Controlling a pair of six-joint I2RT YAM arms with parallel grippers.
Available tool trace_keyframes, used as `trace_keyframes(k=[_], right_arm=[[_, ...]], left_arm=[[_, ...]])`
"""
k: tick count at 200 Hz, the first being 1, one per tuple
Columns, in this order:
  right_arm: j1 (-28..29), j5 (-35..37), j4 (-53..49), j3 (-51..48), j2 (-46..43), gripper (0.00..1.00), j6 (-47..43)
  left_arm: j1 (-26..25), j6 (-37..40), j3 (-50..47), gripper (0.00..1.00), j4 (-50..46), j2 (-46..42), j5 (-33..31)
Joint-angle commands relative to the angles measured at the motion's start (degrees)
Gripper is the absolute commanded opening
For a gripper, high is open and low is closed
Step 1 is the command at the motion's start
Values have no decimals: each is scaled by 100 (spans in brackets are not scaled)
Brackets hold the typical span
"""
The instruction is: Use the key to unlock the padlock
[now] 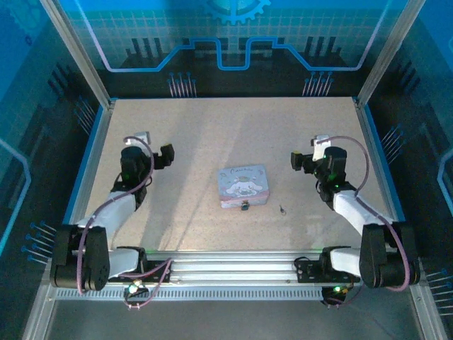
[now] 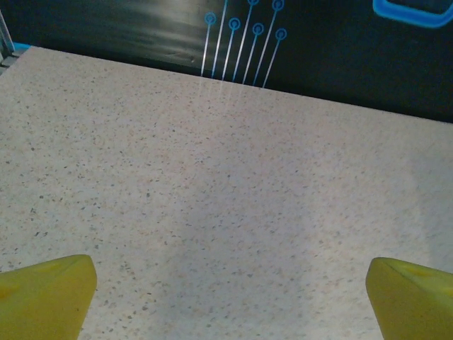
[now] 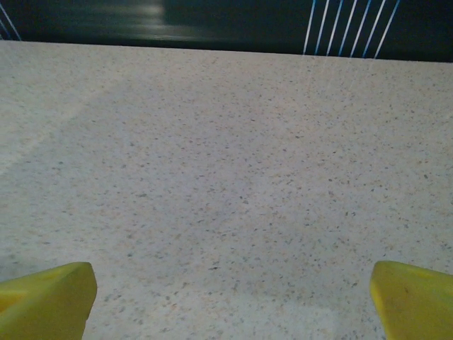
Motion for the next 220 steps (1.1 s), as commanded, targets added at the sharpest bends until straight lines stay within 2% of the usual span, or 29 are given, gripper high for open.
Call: trace_keyframes(k=[1, 46, 64, 90, 137, 220], right_arm=[[-37, -361, -1295, 328, -373, 100, 538], [-27, -1205, -2373, 517, -929, 100, 1748], [45, -1808, -2726, 561, -1013, 100, 2002], [379, -2303, -2830, 404, -1102, 100, 2368], [1134, -2247, -2719, 249, -794, 100, 2619], [1622, -2478, -2253, 387, 204, 100, 2754]], left_arm=[[47, -955, 503, 99, -1614, -253, 172], [-43, -1956, 819, 99, -2652, -497, 1196], [-214, -2266, 825, 99, -2892, -526, 1536], [-619, -2825, 750, 99, -2925, -438, 2023], [-1537, -3289, 811, 97, -2698, 268, 2339], [-2457, -3720, 1281, 92, -2035, 1677, 2661]])
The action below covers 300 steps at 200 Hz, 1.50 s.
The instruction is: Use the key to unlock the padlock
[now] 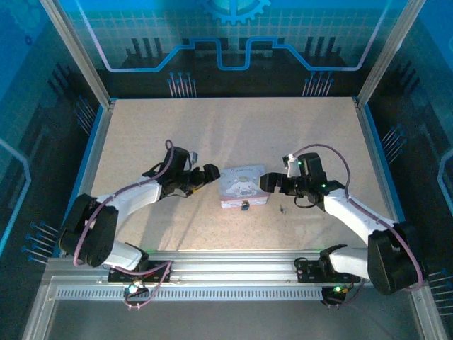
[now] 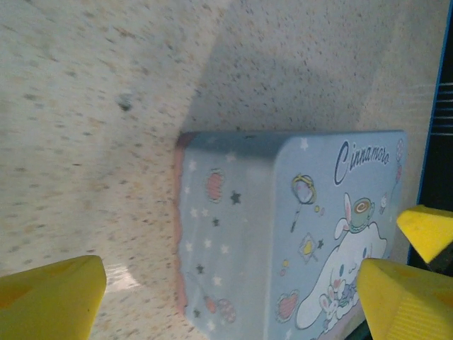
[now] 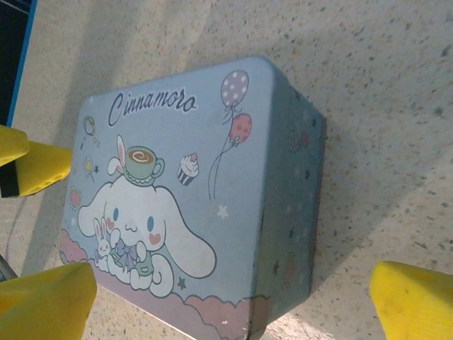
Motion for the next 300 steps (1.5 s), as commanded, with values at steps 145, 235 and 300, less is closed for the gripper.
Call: trace_keyframes(k=[145, 235, 300], right_arm=[[784, -813, 745, 283, 901, 87, 298], [1280, -59, 875, 487, 1077, 88, 573], [1221, 1080, -953, 661, 277, 90, 126]], left_arm=[[-416, 203, 1410, 89, -47, 1157, 356], [-42, 603, 2009, 90, -472, 1576, 341], [210, 786, 1828, 99, -744, 1002, -94]])
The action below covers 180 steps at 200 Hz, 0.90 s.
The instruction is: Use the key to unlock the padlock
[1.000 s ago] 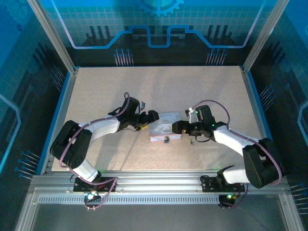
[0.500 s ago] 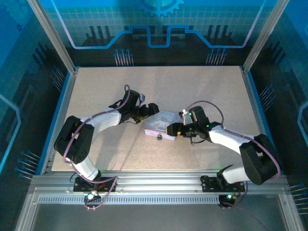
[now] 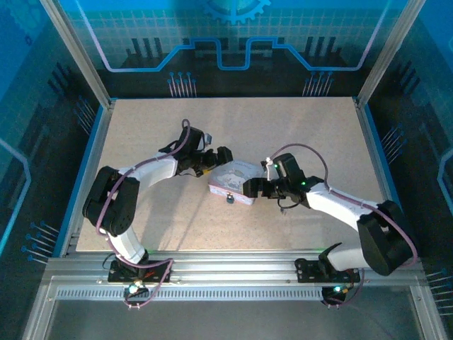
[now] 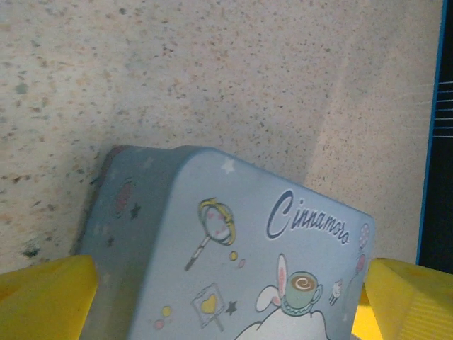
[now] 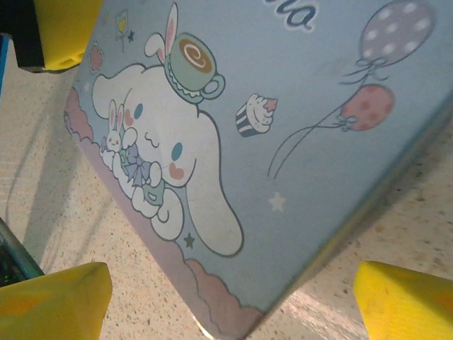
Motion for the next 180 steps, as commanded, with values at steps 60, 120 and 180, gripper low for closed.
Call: trace_keyframes(k=[60, 120, 180], right_arm=[[-73, 1315, -2281, -221, -988, 74, -143], [-480, 1472, -2462, -590, -913, 54, -77], [-596, 1352, -2358, -538, -437, 44, -179]], left_arm=[[124, 149, -863, 99, -116, -1783, -351], [115, 88, -1714, 99, -276, -2995, -605], [115, 68, -1802, 99, -346, -3055, -611]])
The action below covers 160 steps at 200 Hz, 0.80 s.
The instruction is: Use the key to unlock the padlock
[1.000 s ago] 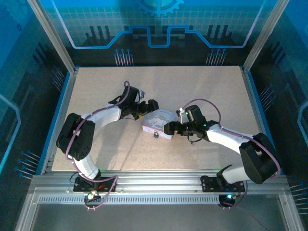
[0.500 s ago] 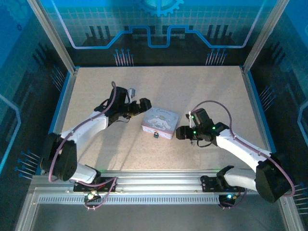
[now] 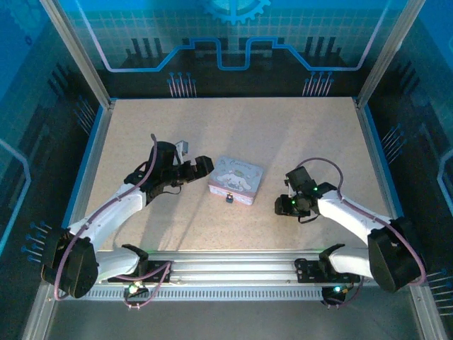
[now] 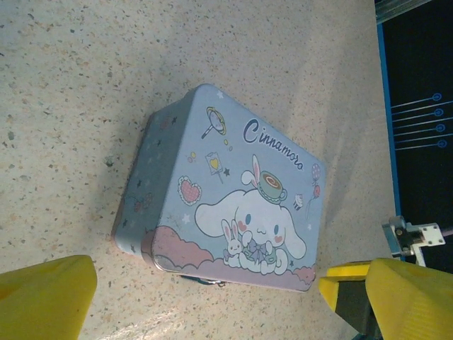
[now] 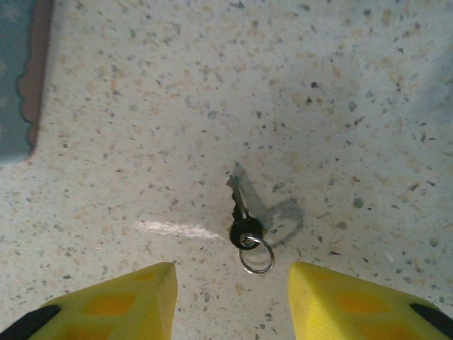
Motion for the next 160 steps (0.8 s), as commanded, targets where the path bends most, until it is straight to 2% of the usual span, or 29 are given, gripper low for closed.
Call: trace_keyframes(k=[1, 160], right_arm=[[-59, -11, -56, 13, 147, 44, -45], [-83, 65, 134, 189, 695, 28, 7]], left_arm=[[-3, 16, -95, 99, -71, -61, -83], [-3, -4, -39, 99, -54, 42, -29]])
